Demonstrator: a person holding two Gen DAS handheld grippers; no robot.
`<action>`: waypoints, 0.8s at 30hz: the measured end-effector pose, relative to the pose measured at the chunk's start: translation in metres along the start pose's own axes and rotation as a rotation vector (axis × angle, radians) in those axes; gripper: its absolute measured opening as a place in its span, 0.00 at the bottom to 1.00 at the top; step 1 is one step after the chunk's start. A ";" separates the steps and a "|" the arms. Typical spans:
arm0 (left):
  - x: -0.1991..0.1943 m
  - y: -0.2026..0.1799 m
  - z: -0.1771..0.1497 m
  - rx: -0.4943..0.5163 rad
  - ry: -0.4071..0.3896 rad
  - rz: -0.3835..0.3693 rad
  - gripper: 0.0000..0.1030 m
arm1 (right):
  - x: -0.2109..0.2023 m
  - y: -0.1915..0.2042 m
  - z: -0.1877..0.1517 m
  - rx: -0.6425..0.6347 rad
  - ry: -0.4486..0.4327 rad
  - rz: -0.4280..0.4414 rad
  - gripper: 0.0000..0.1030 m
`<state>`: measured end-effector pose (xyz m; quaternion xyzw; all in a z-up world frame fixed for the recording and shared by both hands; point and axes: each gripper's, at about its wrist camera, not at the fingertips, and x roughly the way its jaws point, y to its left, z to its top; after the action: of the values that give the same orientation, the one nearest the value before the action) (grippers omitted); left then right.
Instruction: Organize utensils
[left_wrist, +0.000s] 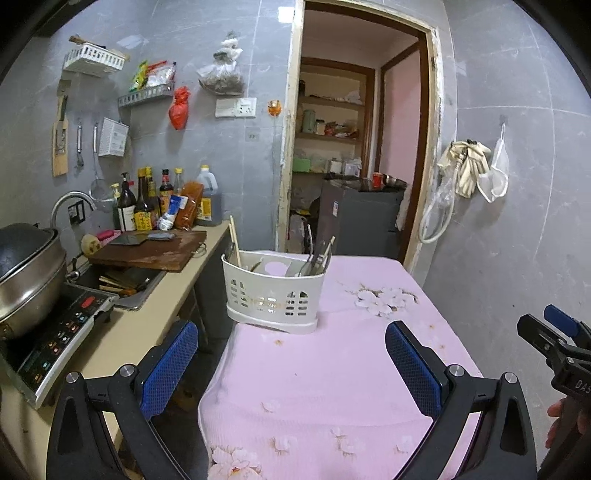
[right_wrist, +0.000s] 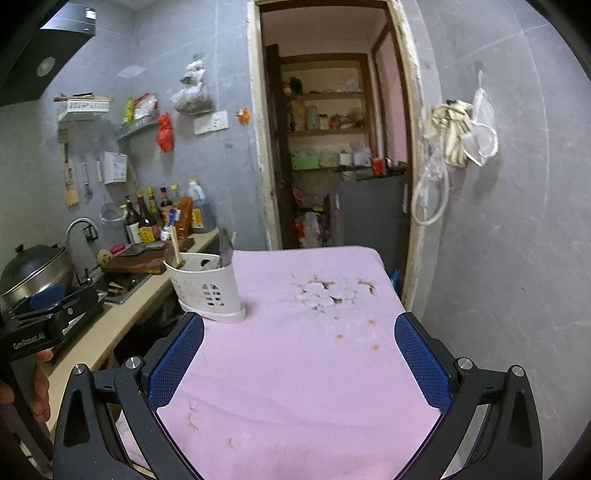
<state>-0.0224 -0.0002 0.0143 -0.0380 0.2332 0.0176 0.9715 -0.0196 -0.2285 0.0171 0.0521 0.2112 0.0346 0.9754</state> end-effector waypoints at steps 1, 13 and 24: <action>0.000 0.000 0.001 0.000 0.005 -0.005 0.99 | -0.001 0.001 0.000 0.006 -0.002 -0.005 0.99; 0.001 0.006 -0.007 0.020 -0.009 -0.055 0.99 | -0.001 0.015 -0.014 0.000 -0.027 -0.049 0.99; 0.005 0.012 -0.016 0.002 -0.007 -0.048 0.99 | 0.002 0.019 -0.015 0.003 -0.023 -0.041 0.99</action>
<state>-0.0262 0.0103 -0.0032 -0.0423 0.2288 -0.0059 0.9725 -0.0248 -0.2077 0.0051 0.0497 0.2009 0.0139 0.9783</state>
